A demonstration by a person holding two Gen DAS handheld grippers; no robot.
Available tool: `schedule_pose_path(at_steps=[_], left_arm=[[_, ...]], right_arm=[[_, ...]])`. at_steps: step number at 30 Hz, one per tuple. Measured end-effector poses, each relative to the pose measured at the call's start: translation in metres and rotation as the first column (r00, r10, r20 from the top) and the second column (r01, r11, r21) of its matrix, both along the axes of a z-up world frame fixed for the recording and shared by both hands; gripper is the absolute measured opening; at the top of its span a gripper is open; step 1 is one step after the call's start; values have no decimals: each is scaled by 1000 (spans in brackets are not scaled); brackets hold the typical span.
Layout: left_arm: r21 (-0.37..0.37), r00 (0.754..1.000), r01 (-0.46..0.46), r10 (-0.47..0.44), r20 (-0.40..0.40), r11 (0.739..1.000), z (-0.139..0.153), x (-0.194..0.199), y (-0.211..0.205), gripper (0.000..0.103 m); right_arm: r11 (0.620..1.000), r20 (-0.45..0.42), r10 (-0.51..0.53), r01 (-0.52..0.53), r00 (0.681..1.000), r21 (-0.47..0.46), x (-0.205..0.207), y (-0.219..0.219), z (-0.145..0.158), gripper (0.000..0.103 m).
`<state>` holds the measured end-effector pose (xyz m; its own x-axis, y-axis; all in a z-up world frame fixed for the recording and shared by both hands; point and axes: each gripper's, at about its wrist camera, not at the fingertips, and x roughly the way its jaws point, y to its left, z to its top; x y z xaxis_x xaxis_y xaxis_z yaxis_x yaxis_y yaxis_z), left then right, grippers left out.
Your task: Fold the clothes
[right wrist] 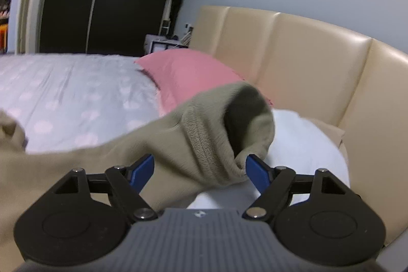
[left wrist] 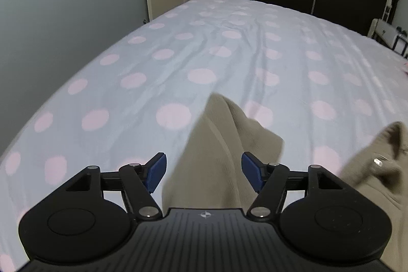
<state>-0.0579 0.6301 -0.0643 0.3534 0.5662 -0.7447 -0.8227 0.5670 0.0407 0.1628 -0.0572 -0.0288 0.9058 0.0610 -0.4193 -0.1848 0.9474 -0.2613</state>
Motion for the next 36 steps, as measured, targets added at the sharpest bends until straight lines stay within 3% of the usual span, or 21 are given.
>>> schedule_pose_path(at_steps=[3,5,7,9,14,21,26,28,31,36], left_arm=[[-22,999,-3,2,-45,1000,-22,17,17,64],[-41,997,-12,9,-77,999,-37,26,23,58],[-47,996,-26,22,-90,999,-46,32,24,24],[-46,995,-42,38,-96,998,-49,35,23,13],[37,990,-75,79,-113,997,-18,22,10,10],[56,966,-248,251,-64,967,50,-73,8,10],[-80,938,-341,333,-102,937,34,-137,13,13],[-152,929,-363,345,-135,919,18,-154,19,22],[-167,926,-372,354,-129,913,12,-166,15,26],[-102,961,-258,245,-126,961,25,-146,-7,32]], right_arm=[[1000,-26,8,-9,1000,-9,-4,7,-21,81],[1000,-57,24,-24,998,-5,0,13,-30,81],[999,-83,45,-45,996,-1,4,20,-37,81],[998,-109,66,-66,992,4,9,26,-45,81],[994,-124,106,-108,986,-7,17,36,-51,80],[994,-160,111,-109,981,26,18,31,-47,80],[991,-194,107,-89,975,96,19,21,-48,79],[990,-201,117,-97,973,106,18,21,-48,79],[985,-211,147,-125,966,117,15,22,-50,79],[970,-240,229,-200,943,139,10,30,-54,79]])
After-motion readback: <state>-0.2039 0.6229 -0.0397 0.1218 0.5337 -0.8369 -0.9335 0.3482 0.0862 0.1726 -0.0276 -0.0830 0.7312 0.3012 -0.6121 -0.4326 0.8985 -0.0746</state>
